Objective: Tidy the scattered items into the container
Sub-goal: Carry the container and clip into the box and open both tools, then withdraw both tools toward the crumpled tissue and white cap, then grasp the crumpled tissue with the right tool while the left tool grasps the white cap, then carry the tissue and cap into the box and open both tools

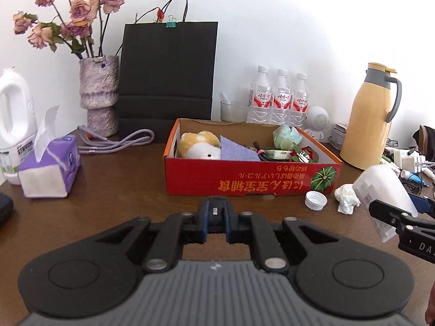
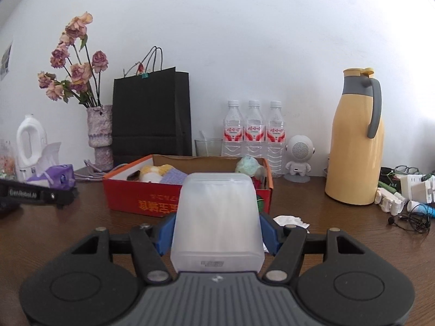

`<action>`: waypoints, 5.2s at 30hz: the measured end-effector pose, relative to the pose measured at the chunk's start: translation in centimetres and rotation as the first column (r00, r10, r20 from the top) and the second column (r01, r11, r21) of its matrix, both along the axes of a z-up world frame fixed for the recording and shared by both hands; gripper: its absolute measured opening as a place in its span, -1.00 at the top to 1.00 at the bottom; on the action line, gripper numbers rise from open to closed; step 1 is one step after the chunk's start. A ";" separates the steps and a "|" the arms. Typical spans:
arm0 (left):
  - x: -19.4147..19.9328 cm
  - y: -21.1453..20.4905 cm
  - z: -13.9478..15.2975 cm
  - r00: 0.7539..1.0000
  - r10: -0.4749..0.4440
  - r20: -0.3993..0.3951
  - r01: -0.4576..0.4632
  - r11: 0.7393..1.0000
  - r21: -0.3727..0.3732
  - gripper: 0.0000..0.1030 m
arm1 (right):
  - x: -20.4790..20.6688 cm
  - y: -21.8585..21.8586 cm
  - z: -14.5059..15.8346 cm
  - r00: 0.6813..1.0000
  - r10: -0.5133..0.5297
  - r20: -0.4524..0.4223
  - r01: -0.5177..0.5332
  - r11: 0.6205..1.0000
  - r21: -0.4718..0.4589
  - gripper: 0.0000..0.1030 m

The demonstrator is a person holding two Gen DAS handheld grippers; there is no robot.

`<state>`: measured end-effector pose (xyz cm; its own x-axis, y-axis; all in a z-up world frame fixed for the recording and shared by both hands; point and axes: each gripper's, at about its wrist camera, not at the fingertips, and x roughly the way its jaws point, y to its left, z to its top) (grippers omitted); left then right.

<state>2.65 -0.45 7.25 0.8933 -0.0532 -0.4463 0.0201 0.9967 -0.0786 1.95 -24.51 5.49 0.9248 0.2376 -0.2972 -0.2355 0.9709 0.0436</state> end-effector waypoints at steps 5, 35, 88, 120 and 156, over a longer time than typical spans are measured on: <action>-6.2 -1.5 -1.0 0.998 -0.042 0.036 0.041 0.999 0.007 0.77 | -5.3 1.8 0.4 0.999 0.015 -0.030 -0.014 1.000 0.028 -0.23; 14.8 -0.7 5.7 0.947 0.017 0.320 -0.019 1.000 0.003 0.76 | 15.5 3.3 6.0 0.999 0.001 -0.038 0.004 0.991 0.137 -0.23; 15.7 -2.1 4.5 0.996 0.079 0.031 -0.080 0.995 0.059 -1.00 | 18.1 1.2 6.4 0.986 0.002 -0.166 0.000 1.000 0.008 -0.52; 14.2 -14.8 -6.6 0.926 -0.349 -0.144 0.368 0.921 0.130 -0.92 | 14.6 -6.4 -3.6 0.946 -0.168 -0.276 0.140 0.983 -0.116 -0.82; -7.8 -3.1 0.8 0.973 0.046 0.224 -0.066 0.994 0.082 0.22 | -5.2 5.9 3.3 0.974 0.222 -0.052 -0.223 0.975 -0.015 0.78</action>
<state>-5.16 -3.60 8.09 0.9709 0.0306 -0.2377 -0.0290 0.9995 0.0101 -3.27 -18.59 8.79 0.8331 0.4296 -0.3484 -0.4442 0.8950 0.0415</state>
